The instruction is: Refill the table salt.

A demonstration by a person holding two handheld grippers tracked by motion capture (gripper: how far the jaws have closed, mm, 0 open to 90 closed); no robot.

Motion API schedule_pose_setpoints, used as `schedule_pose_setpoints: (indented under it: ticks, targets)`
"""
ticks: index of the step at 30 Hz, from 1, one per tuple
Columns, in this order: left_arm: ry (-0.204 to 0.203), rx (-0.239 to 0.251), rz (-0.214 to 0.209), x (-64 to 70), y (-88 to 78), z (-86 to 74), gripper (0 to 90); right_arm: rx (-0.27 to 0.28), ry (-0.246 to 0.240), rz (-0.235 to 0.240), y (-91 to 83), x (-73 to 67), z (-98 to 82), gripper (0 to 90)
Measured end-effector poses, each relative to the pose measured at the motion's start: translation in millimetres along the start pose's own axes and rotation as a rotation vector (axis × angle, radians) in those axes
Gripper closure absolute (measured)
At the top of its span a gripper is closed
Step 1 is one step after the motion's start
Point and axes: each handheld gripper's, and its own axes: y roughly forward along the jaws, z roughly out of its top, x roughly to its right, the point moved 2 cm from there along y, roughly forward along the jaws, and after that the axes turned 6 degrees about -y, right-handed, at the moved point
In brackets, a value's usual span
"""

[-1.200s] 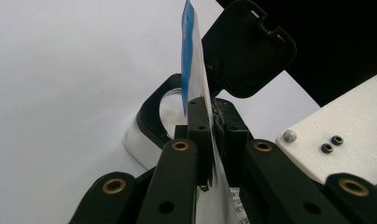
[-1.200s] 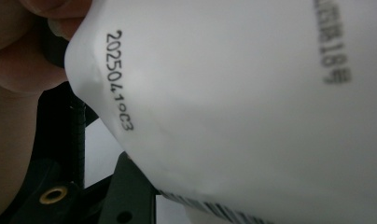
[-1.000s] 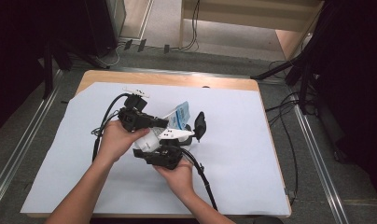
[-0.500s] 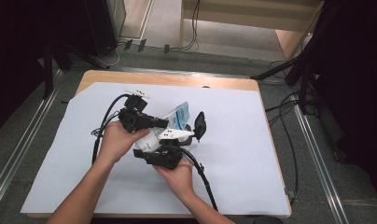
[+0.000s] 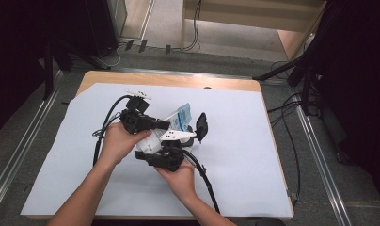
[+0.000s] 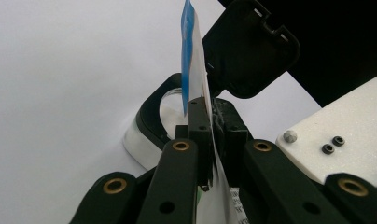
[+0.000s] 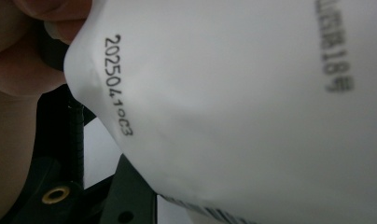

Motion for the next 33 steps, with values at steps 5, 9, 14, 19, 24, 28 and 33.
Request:
schedule_pose_setpoints:
  ticks: [5, 9, 14, 19, 24, 28, 33]
  targets:
    - [-0.001, 0.005, -0.006, -0.1, -0.7, 0.2, 87.3, 0.003, -0.004, -0.001, 0.2, -0.4, 0.1, 63.8]
    - [-0.004, 0.006, -0.006, 1.1, -1.9, 0.0, 87.4, 0.003, -0.010, 0.000, 0.4, -1.3, -0.2, 62.5]
    - [-0.001, 0.024, -0.015, 2.7, -6.0, 0.2, 88.5, 0.019, -0.028, -0.015, -2.7, -3.6, -0.3, 62.9]
    - [-0.001, 0.022, -0.006, 3.1, -4.3, -0.1, 88.5, 0.016, -0.007, -0.008, -2.3, -4.6, -1.6, 63.5]
    - [0.000, 0.032, -0.009, 3.6, -4.5, 0.5, 88.4, 0.020, 0.004, 0.002, -2.4, -4.5, -0.5, 64.2]
    - [-0.001, 0.032, -0.011, 4.1, -2.8, 0.6, 88.3, 0.021, 0.007, 0.006, -2.3, -3.3, -0.3, 64.4]
    - [0.000, 0.030, -0.010, 4.3, -3.1, 0.9, 88.2, 0.020, 0.011, 0.014, -2.0, -3.4, 0.8, 64.3]
